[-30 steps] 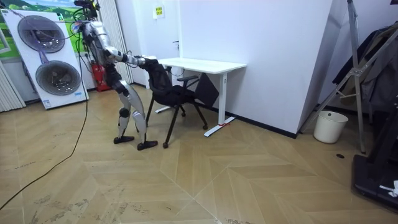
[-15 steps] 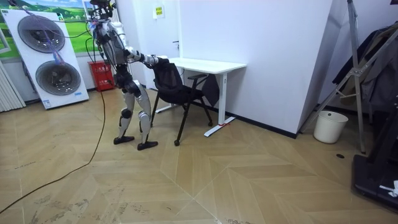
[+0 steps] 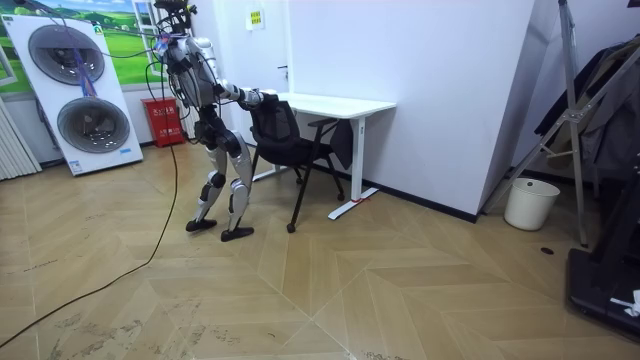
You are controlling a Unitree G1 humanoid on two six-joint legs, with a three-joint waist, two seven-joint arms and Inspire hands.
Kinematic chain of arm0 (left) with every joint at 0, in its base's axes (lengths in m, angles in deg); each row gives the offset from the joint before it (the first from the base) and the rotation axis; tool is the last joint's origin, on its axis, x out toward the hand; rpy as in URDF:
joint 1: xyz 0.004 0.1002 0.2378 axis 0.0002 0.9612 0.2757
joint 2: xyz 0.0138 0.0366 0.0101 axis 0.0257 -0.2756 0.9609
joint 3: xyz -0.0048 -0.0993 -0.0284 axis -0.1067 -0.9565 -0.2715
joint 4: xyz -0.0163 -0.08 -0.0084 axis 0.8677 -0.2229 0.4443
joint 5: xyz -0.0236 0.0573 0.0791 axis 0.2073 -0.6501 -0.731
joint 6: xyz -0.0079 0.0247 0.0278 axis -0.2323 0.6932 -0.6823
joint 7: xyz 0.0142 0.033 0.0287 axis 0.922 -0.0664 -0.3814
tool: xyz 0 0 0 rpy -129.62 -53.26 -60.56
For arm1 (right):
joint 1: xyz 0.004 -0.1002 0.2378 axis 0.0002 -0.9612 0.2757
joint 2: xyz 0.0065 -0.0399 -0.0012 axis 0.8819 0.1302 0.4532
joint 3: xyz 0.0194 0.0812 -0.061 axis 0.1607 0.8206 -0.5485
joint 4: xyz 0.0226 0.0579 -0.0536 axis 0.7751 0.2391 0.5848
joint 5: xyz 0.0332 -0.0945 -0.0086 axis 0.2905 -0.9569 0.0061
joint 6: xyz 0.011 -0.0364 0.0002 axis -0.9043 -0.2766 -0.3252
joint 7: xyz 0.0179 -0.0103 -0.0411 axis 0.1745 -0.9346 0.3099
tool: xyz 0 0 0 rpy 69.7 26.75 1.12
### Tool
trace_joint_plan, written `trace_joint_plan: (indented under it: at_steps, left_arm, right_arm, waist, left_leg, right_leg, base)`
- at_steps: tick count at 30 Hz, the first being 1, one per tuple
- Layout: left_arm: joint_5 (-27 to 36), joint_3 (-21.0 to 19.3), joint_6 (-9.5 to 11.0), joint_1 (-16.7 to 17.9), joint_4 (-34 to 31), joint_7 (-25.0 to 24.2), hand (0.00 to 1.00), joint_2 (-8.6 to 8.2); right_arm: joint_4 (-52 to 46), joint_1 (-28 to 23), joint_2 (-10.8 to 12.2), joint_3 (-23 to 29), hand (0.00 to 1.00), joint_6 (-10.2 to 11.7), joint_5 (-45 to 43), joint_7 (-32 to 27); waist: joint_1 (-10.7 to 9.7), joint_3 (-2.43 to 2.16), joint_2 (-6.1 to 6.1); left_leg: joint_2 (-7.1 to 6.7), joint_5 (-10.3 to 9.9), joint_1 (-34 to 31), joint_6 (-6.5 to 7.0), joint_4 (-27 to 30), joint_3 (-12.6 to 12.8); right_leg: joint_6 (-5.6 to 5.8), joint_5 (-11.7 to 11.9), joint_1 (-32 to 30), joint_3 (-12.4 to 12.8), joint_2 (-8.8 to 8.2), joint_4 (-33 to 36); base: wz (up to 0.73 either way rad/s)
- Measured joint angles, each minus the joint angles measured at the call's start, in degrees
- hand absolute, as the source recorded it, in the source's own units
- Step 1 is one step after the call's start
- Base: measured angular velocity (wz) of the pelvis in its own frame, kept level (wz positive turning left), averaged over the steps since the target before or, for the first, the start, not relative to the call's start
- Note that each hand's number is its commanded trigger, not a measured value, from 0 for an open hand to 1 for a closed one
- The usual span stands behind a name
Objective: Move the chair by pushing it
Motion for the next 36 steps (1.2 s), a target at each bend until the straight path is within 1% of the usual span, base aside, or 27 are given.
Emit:
trace_joint_plan:
  at_steps: [1, 2, 3, 4, 5, 7, 8, 10, 11, 13, 14, 15, 16, 17, 18, 21, 23, 25, 26, 28, 29, 30, 32, 33, 34, 35, 36]
  left_arm:
    - [-0.1, 0.0, 0.0, 0.2, -0.1, 0.3, 1.00, -0.14]
    - [-0.1, 0.0, 0.0, 0.2, -0.1, 0.5, 1.00, -0.39]
    - [-0.1, 0.1, 0.0, 0.3, 0.1, 1.3, 1.00, -0.89]
    - [-0.1, 0.4, 0.0, 0.2, 0.8, 1.9, 1.00, -1.28]
    - [-0.1, 0.7, 0.0, 0.3, 1.2, 2.4, 1.00, -1.42]
    - [-0.1, 1.2, -0.2, 0.1, 1.9, 3.2, 1.00, -1.95]
    - [-0.1, 1.3, -0.3, -0.1, 1.9, 3.3, 1.00, -2.13]
    - [-0.2, 1.4, -0.7, 0.0, 1.5, 3.3, 1.00, -2.41]
    - [-0.2, 1.5, -0.8, 0.0, 1.3, 3.2, 1.00, -2.45]
    - [-0.7, 1.5, -1.3, 0.1, 0.4, 2.5, 1.00, -2.48]
    - [-0.7, 1.5, -1.4, 0.1, 0.2, 2.3, 1.00, -2.49]
    - [-0.9, 1.5, -1.5, 0.1, -0.2, 2.0, 1.00, -2.56]
    - [-1.3, 1.5, -1.7, 0.2, -0.4, 1.9, 0.52, -2.61]
    - [-1.4, 1.5, -1.8, 0.2, -0.5, 1.9, 0.31, -2.65]
    - [-1.4, 1.5, -1.8, 0.3, -0.7, 1.7, 0.00, -2.71]
    - [-1.4, 1.4, -2.0, 0.3, -1.1, 0.7, 0.00, -3.03]
    - [-1.2, 0.9, -3.0, 0.5, -2.2, -0.9, 0.00, -3.52]
    - [1.2, 0.4, -3.5, 0.5, -3.4, -3.2, 0.00, -4.54]
    - [1.5, 0.1, -3.5, 0.5, -3.6, -3.7, 0.00, -4.88]
    - [4.3, -0.5, -3.5, 0.5, -4.1, -4.8, 0.00, -5.89]
    - [5.2, -0.6, -3.5, 0.5, -4.3, -4.8, 0.00, -6.05]
    - [6.4, -1.0, -3.1, 0.6, -4.4, -4.8, 0.00, -6.26]
    - [8.4, -1.8, -2.1, 0.6, -4.6, -4.7, 0.00, -6.42]
    - [11.0, -2.4, -1.5, 0.9, -5.1, -4.4, 0.00, -6.60]
    - [13.5, -3.2, -1.3, 1.7, -6.3, -4.1, 0.00, -6.65]
    - [14.6, -3.6, -1.2, 2.0, -6.8, -3.9, 0.00, -6.69]
    - [16.8, -4.3, -1.1, 2.2, -7.3, -3.0, 0.00, -6.74]
  right_arm:
    - [-0.8, -0.5, -0.2, 0.5, 1.00, 0.1, -0.2, 0.0]
    - [-1.2, -0.8, -0.4, 0.7, 1.00, 0.2, -0.3, 0.1]
    - [-1.6, -1.1, -0.6, 1.2, 1.00, 0.5, -0.3, 0.0]
    - [-1.6, -1.1, -0.6, 1.4, 1.00, 0.8, -0.6, 0.0]
    - [-1.6, -1.1, -0.7, 1.5, 1.00, 0.8, -0.8, 0.0]
    - [-1.6, -1.0, -1.4, 1.7, 0.98, 0.7, -1.3, 0.2]
    - [-1.6, -1.0, -1.6, 1.8, 1.00, 0.7, -1.3, 0.3]
    - [-1.7, -1.1, -1.5, 2.0, 1.00, 0.6, -1.7, 0.7]
    - [-1.9, -1.0, -1.5, 2.1, 1.00, 0.4, -1.9, 1.0]
    - [-2.5, -1.1, -1.4, 2.3, 1.00, -0.1, -2.0, 2.1]
    - [-2.7, -1.1, -1.4, 2.4, 0.91, -0.1, -2.0, 2.4]
    - [-3.0, -1.1, -1.4, 2.5, 0.75, -0.1, -2.0, 2.8]
    - [-3.0, -1.3, -1.5, 2.7, 0.00, -0.2, -2.0, 2.9]
    - [-3.1, -1.3, -1.5, 2.7, 0.00, -0.2, -2.0, 3.0]
    - [-3.4, -1.3, -1.4, 2.8, 0.00, -0.3, -2.0, 3.5]
    - [-4.5, -1.3, -1.3, 3.7, 0.00, -0.5, -2.0, 5.8]
    - [-5.8, -1.3, -1.3, 4.1, 0.00, -0.6, -1.7, 7.2]
    - [-6.0, -1.4, -1.0, 5.2, 0.00, -0.6, 1.4, 8.2]
    - [-6.0, -1.4, -0.8, 5.6, 0.00, -0.5, 2.3, 8.6]
    - [-6.0, -1.8, -0.1, 6.3, 0.00, -0.5, 4.7, 8.7]
    - [-6.0, -1.8, -0.1, 6.4, 0.00, -0.4, 5.4, 8.7]
    - [-6.1, -1.9, -0.1, 6.6, 0.00, -0.2, 6.6, 8.7]
    - [-6.1, -1.9, 0.2, 8.3, 0.00, 1.1, 7.5, 8.7]
    - [-6.1, -2.0, 0.3, 9.2, 0.00, 1.6, 9.5, 8.7]
    - [-6.3, -2.4, 0.5, 10.3, 0.00, 2.4, 11.9, 8.6]
    - [-6.4, -2.7, 0.6, 10.8, 0.00, 2.8, 13.1, 8.6]
    - [-6.4, -3.1, 0.5, 12.0, 0.00, 3.7, 15.5, 8.4]
  waist:
    - [-0.3, -0.17, -0.22]
    - [-0.4, -0.19, -0.18]
    - [-0.5, -0.24, -0.11]
    - [-0.7, -0.29, 0.02]
    - [-0.7, -0.26, -0.04]
    - [-0.8, -0.29, 0.41]
    - [-0.8, -0.26, 0.52]
    - [-1.4, -0.27, 0.79]
    - [-1.4, -0.26, 0.80]
    - [-1.4, -0.41, 1.03]
    - [-1.4, -0.42, 1.02]
    - [-1.4, -0.41, 1.05]
    - [-1.4, -0.46, 1.11]
    - [-1.3, -0.47, 1.13]
    - [-1.3, -0.46, 1.14]
    - [-1.3, -0.47, 1.14]
    - [-1.2, -0.50, 1.15]
    - [-1.2, -0.57, 1.04]
    - [-1.2, -0.55, 1.02]
    - [-1.3, -0.54, 0.94]
    - [-1.3, -0.53, 0.91]
    - [-1.3, -0.51, 0.87]
    - [-1.2, -0.47, 0.83]
    - [-1.1, -0.42, 0.80]
    - [-1.2, -0.38, 0.75]
    - [-1.2, -0.38, 0.76]
    - [-1.4, -0.35, 0.72]
  left_leg:
    - [-0.64, 0.0, 1.1, -0.01, -3.5, 0.1]
    - [-0.90, 0.0, 1.7, -0.02, -5.4, 0.1]
    - [-1.62, 0.4, 3.3, -0.11, -9.9, 0.1]
    - [-2.26, 1.4, 4.7, -0.43, -13.8, 0.1]
    - [-2.54, 1.9, 5.5, -0.42, -15.6, 0.1]
    - [-3.38, 3.5, 8.7, -0.19, -22.0, 0.6]
    - [-3.49, 3.7, 9.5, -0.18, -23.4, 0.9]
    - [-3.79, 4.6, 10.9, 0.08, -26.8, 1.4]
    - [-3.85, 4.6, 10.9, 0.08, -27.1, 1.5]
    - [-3.98, 4.6, 10.9, 0.08, -27.6, 2.0]
    - [-3.97, 4.7, 10.9, 0.09, -27.7, 2.2]
    - [-3.98, 4.7, 10.8, 0.10, -27.9, 2.4]
    - [-3.99, 4.7, 10.8, 0.10, -28.1, 2.5]
    - [-4.01, 4.7, 10.7, 0.10, -28.1, 2.7]
    - [-4.17, 4.7, 10.8, 0.10, -28.2, 2.7]
    - [-4.60, 4.7, 10.8, 0.24, -28.2, 2.8]
    - [-4.70, 4.7, 10.8, 0.26, -28.2, 2.9]
    - [-4.75, 4.9, 10.7, 0.56, -28.3, 3.0]
    - [-4.78, 4.9, 10.7, 0.58, -28.3, 3.0]
    - [-4.91, 5.0, 10.7, 0.73, -28.3, 3.0]
    - [-4.97, 5.0, 10.8, 0.73, -28.3, 3.1]
    - [-5.05, 5.0, 10.8, 0.73, -28.2, 3.2]
    - [-5.04, 5.0, 10.8, 0.73, -28.3, 4.4]
    - [-5.00, 5.0, 10.8, 0.73, -28.3, 4.4]
    - [-4.95, 5.0, 10.7, 0.73, -28.3, 4.4]
    - [-4.87, 5.0, 10.6, 0.73, -28.3, 4.3]
    - [-4.80, 5.0, 10.3, 0.73, -28.1, 4.3]
  right_leg:
    - [0.12, 0.1, -0.3, -0.3, -0.53, -0.2]
    - [0.18, 0.2, -0.6, -0.4, -0.76, -0.4]
    - [0.35, 0.6, -0.9, -0.4, -1.27, -0.8]
    - [0.67, 1.1, -0.9, -0.4, -1.67, -1.6]
    - [0.79, 1.4, -0.9, -0.4, -1.82, -2.0]
    - [1.34, 2.1, -0.9, 0.2, -2.32, -2.3]
    - [1.49, 2.2, -0.9, 0.4, -2.34, -2.3]
    - [1.99, 2.9, -0.9, 0.6, -2.37, -3.1]
    - [2.06, 3.0, -1.0, 0.7, -2.36, -3.3]
    - [2.35, 3.6, -1.2, 1.0, -2.35, -3.7]
    - [2.42, 3.8, -1.2, 1.1, -2.30, -4.0]
    - [2.57, 4.2, -1.2, 1.2, -2.25, -4.4]
    - [2.70, 4.6, -1.2, 1.2, -2.15, -5.0]
    - [2.77, 4.8, -1.2, 1.3, -2.13, -5.2]
    - [2.96, 5.0, -1.2, 1.5, -2.20, -5.3]
    - [3.40, 5.4, -1.3, 2.1, -2.41, -5.3]
    - [3.56, 5.9, -1.2, 2.4, -2.36, -5.9]
    - [3.78, 6.9, -0.7, 2.4, -2.15, -7.3]
    - [3.83, 7.0, -0.6, 2.4, -2.13, -7.5]
    - [4.03, 7.5, -0.1, 2.4, -2.04, -8.3]
    - [4.06, 7.5, -0.1, 2.4, -2.06, -8.3]
    - [4.12, 7.6, -0.1, 2.4, -2.18, -8.3]
    - [4.21, 7.6, -0.1, 2.6, -2.21, -8.3]
    - [4.21, 7.7, -0.2, 2.7, -2.26, -8.3]
    - [4.20, 7.8, -0.2, 2.7, -2.18, -8.5]
    - [4.19, 8.0, -0.1, 2.6, -2.09, -8.9]
    - [4.20, 8.2, 0.0, 2.4, -2.02, -9.3]
  base:
    - [0.21]
    - [0.17]
    - [0.11]
    - [0.08]
    - [0.00]
    - [-0.05]
    - [-0.09]
    - [-0.04]
    - [-0.04]
    - [-0.07]
    - [-0.05]
    - [-0.04]
    - [-0.05]
    - [-0.06]
    - [-0.07]
    - [-0.07]
    - [-0.08]
    - [-0.02]
    - [0.00]
    - [0.02]
    - [0.00]
    - [0.00]
    - [-0.02]
    - [-0.05]
    - [-0.03]
    - [0.04]
    - [0.07]
